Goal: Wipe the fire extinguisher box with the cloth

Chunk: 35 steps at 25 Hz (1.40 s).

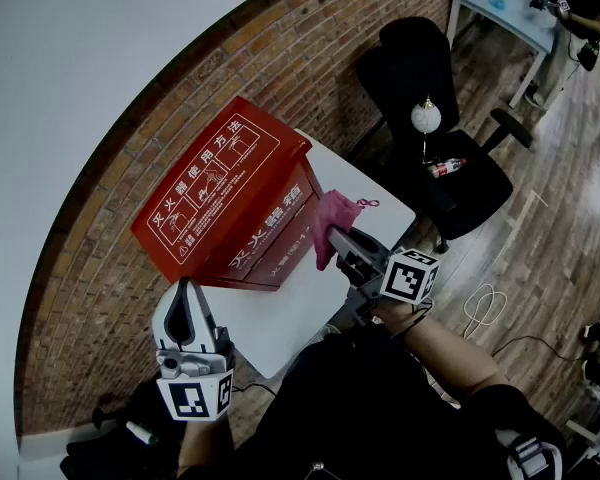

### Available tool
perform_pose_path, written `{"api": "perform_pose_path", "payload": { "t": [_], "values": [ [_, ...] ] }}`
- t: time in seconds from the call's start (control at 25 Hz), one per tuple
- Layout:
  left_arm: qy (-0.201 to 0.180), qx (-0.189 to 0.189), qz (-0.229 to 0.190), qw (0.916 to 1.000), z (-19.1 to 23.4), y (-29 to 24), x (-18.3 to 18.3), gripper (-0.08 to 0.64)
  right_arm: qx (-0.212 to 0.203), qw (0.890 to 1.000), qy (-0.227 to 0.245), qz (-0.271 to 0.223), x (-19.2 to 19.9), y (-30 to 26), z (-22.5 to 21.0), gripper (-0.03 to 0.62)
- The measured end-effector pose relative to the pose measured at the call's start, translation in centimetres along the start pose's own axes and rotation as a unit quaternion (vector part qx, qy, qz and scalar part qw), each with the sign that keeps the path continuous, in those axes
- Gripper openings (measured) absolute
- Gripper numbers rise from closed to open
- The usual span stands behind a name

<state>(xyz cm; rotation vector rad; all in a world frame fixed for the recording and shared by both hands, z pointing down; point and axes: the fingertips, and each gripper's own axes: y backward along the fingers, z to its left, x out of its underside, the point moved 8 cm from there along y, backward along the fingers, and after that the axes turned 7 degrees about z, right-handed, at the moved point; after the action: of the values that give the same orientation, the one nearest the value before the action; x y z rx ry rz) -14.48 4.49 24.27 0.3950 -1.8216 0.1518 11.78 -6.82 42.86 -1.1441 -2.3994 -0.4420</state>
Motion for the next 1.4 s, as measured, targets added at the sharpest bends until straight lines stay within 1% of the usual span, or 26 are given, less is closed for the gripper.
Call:
{"api": "perform_pose_path", "payload": {
  "t": [0.24, 0.44, 0.6, 0.8, 1.08, 1.16, 1.32, 1.4],
  "values": [
    [0.011, 0.036, 0.014, 0.9992, -0.5, 1.3, 1.5, 0.034, 0.015, 1.0, -0.008, -0.021, 0.0, -0.5, 0.3, 0.074],
    [0.036, 0.051, 0.015, 0.998, -0.1, 1.6, 2.2, 0.034, 0.025, 0.999, -0.006, -0.032, 0.1, -1.5, 0.8, 0.074],
    [0.044, 0.063, 0.014, 0.9969, -0.1, 2.0, 2.5, 0.034, 0.027, 0.999, -0.01, -0.037, 0.3, -2.2, 1.0, 0.074],
    [0.051, 0.076, 0.021, 0.9955, -0.4, 2.5, 3.0, 0.034, 0.03, 0.999, -0.002, -0.04, 0.1, -3.3, 0.9, 0.074],
    [0.055, 0.079, 0.028, 0.995, -0.5, 3.0, 3.3, 0.034, 0.03, 0.999, 0.004, -0.044, -0.4, -4.1, 0.7, 0.074],
    [0.055, 0.078, 0.032, 0.9949, -0.6, 3.1, 3.4, 0.034, 0.032, 0.998, 0.017, -0.045, -0.6, -4.3, 0.9, 0.074],
    [0.055, 0.075, 0.04, 0.9949, -0.7, 3.3, 3.7, 0.034, 0.047, 0.995, 0.073, -0.046, -0.9, -4.8, 1.4, 0.074],
    [0.054, 0.073, 0.043, 0.9949, -0.7, 3.4, 3.8, 0.034, 0.051, 0.994, 0.089, -0.046, -0.9, -5.0, 1.4, 0.074]
  ]
}}
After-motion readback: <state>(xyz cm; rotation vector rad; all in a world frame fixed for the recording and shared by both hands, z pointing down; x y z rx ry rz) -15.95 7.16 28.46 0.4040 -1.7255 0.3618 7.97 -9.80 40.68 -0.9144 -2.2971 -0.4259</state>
